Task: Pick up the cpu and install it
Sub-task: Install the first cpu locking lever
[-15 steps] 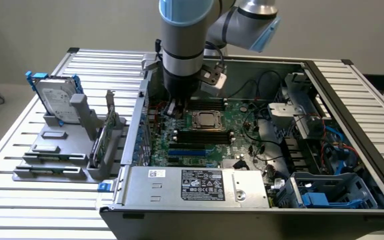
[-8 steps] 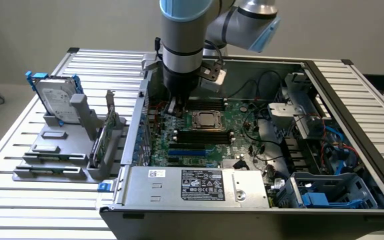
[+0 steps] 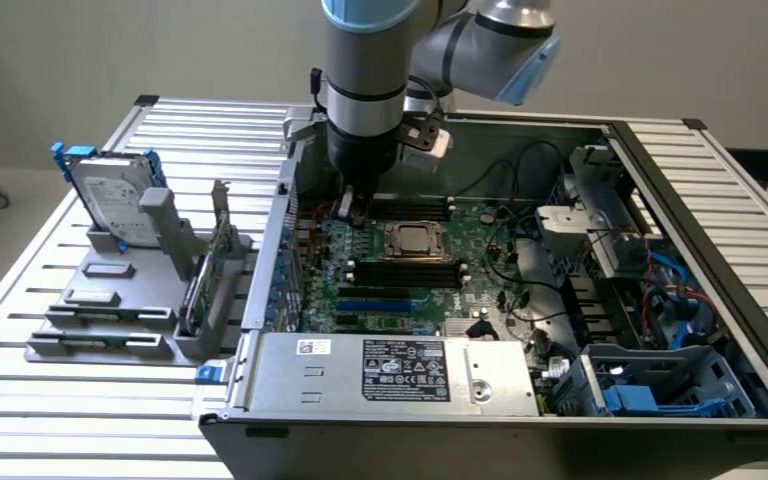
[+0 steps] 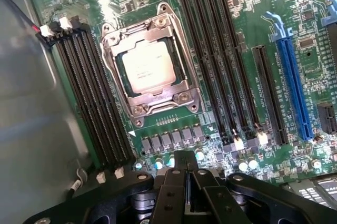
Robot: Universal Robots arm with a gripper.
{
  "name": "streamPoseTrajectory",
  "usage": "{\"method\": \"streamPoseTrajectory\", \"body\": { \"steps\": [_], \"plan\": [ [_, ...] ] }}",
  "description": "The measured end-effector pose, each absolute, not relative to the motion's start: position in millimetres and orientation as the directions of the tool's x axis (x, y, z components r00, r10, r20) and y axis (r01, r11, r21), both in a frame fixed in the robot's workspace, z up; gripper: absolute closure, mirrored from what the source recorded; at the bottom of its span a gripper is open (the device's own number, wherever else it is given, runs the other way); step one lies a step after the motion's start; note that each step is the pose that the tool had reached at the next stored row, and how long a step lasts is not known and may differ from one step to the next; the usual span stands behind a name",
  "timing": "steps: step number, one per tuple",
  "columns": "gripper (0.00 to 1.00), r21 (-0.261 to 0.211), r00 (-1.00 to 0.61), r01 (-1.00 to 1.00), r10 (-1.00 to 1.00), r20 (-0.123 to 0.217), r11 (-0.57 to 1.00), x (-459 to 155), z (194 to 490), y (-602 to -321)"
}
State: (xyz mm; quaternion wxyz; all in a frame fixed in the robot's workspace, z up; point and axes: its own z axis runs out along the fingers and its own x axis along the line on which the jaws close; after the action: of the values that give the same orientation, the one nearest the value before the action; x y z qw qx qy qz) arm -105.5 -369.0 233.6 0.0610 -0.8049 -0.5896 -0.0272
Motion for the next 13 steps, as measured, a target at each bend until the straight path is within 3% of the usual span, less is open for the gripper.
{"method": "streamPoseTrajectory", "body": {
  "steps": [13],
  "plan": [
    [0.89,-0.032,0.169,0.986,0.979,0.111,-0.166,-105.5,233.6,-365.9]
  ]
}}
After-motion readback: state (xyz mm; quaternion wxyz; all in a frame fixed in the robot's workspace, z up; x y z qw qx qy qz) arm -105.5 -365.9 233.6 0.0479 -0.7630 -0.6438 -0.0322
